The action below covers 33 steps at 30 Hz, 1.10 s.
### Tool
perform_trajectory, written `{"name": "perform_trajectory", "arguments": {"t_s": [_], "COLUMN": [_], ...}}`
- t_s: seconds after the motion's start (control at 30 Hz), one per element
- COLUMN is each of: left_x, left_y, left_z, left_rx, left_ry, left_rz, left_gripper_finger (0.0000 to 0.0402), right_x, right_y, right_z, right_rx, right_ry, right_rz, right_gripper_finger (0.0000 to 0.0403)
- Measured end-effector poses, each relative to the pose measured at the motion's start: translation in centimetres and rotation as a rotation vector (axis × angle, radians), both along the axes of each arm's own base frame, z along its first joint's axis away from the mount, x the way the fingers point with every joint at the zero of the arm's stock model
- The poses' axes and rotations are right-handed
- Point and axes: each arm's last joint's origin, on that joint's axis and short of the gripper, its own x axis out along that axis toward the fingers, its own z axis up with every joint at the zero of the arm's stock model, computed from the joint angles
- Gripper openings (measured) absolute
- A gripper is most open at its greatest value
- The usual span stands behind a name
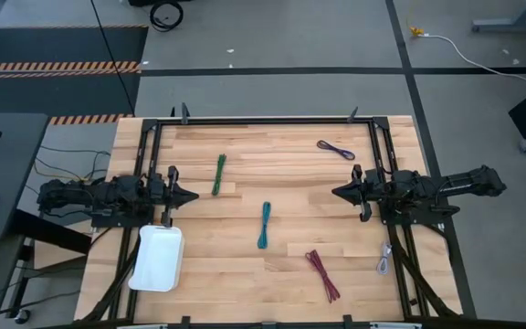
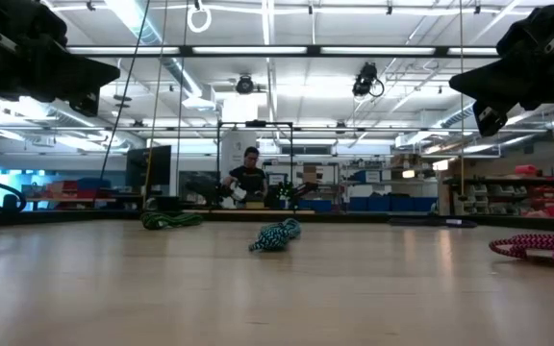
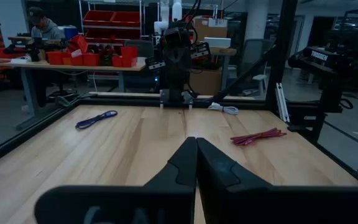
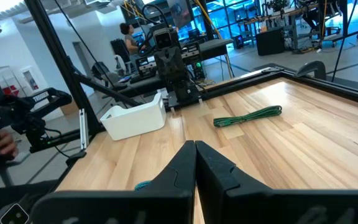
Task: Pick and place USB-C Cables
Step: Put the dark blue charger cable into the white bin
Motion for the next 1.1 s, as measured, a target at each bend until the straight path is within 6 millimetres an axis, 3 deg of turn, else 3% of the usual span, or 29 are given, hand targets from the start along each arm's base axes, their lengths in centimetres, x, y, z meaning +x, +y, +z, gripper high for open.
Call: {"name": "perform_trajectory", "arguments": {"t_s": [0.1, 0.37, 0.5, 0.87, 0.97, 1.1], "left_x": [0.0, -0.6, -0.7, -0.6, -0.6, -0.5], "left_y": [0.0, 0.1, 0.1, -0.2, -0.2, -0.1], "left_z": [0.4, 3.0, 3.2, 3.0, 3.0, 2.8], "left_rx": [-0.026, -0.357, -0.368, -0.419, -0.420, -0.262], "left_ry": [-0.042, -0.321, -0.346, -0.300, -0.306, -0.292], "left_rz": [0.001, -0.066, -0.073, -0.182, -0.153, -0.095], "left_gripper_finger": [0.0009, 0.0009, 0.0009, 0.0009, 0.0009, 0.0021], "right_x": [0.0, 0.0, 0.0, 0.0, -0.1, -0.1], "right_y": [0.0, 0.0, 0.0, -0.1, -0.1, -0.1], "right_z": [0.0, 0.0, 0.0, 0.6, 0.8, 1.0], "right_rx": [0.000, 0.000, -0.016, -0.515, -0.543, -0.520], "right_ry": [0.000, -0.001, 0.000, -0.031, -0.058, -0.075], "right_rz": [0.000, 0.000, 0.000, -0.046, -0.056, -0.067], "right_gripper_finger": [0.0014, 0.0014, 0.0014, 0.0014, 0.0014, 0.0014]}}
